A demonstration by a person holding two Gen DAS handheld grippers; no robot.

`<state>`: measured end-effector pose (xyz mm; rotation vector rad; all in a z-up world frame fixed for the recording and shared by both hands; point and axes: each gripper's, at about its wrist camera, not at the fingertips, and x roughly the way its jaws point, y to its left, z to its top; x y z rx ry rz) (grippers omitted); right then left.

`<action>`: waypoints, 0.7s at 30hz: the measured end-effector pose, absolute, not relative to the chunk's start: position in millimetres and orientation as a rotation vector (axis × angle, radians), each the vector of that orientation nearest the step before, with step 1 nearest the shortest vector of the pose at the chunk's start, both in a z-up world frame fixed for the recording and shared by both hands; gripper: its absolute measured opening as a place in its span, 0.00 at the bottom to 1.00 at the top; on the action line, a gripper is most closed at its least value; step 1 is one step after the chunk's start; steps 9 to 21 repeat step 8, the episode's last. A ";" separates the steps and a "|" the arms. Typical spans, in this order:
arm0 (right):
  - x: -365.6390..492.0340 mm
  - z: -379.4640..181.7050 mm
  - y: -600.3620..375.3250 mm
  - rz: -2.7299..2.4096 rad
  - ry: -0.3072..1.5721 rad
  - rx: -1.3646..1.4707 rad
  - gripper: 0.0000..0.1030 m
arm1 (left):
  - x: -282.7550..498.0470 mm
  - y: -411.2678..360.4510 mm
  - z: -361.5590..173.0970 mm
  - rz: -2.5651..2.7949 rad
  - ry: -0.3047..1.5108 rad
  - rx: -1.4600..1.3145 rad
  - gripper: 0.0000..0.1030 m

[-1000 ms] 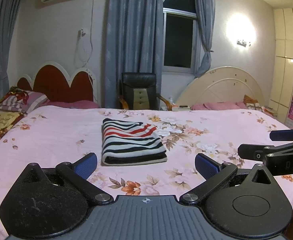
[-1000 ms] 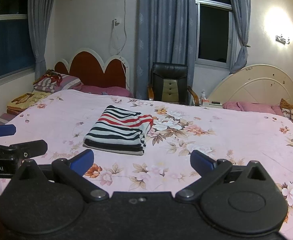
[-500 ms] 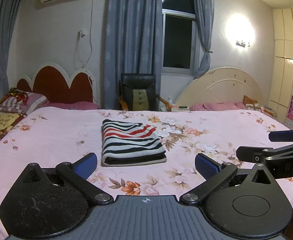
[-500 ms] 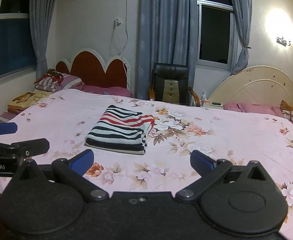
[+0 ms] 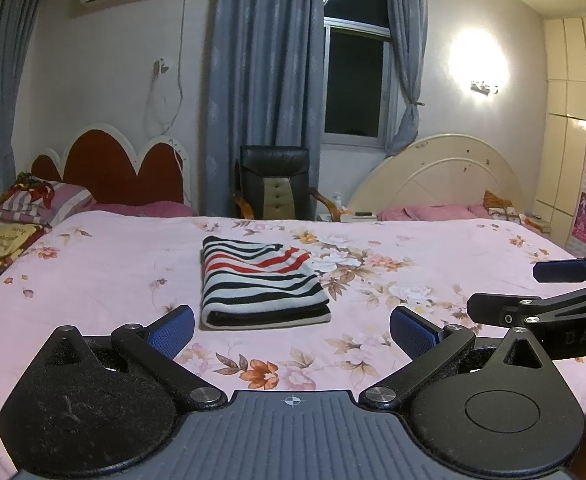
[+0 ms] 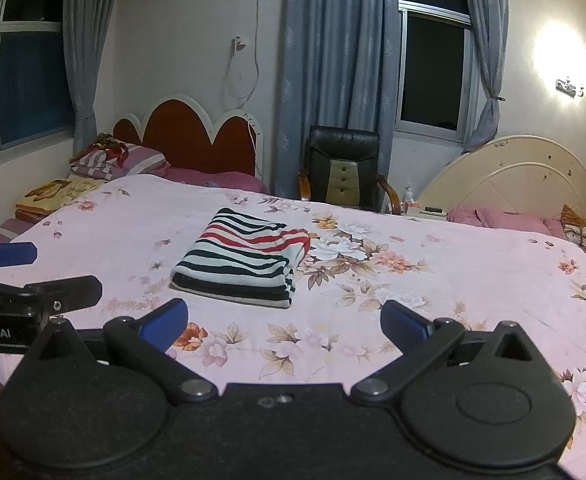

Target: Fold small clothes

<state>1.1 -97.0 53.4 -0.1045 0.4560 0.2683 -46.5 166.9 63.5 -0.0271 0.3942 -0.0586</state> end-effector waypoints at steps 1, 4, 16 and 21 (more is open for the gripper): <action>0.9 53.6 -98.0 0.270 0.456 -0.106 0.99 | -46.6 166.9 63.4 -0.061 0.395 -0.027 1.00; 2.0 53.9 -100.2 0.277 0.455 -0.109 0.99 | -47.5 166.5 64.0 -0.078 0.383 -0.021 1.00; 3.8 53.5 -101.4 0.285 0.458 -0.112 0.99 | -49.3 165.3 64.4 -0.074 0.367 -0.024 1.00; 3.8 53.5 -101.4 0.285 0.458 -0.112 0.99 | -49.3 165.3 64.4 -0.074 0.367 -0.024 1.00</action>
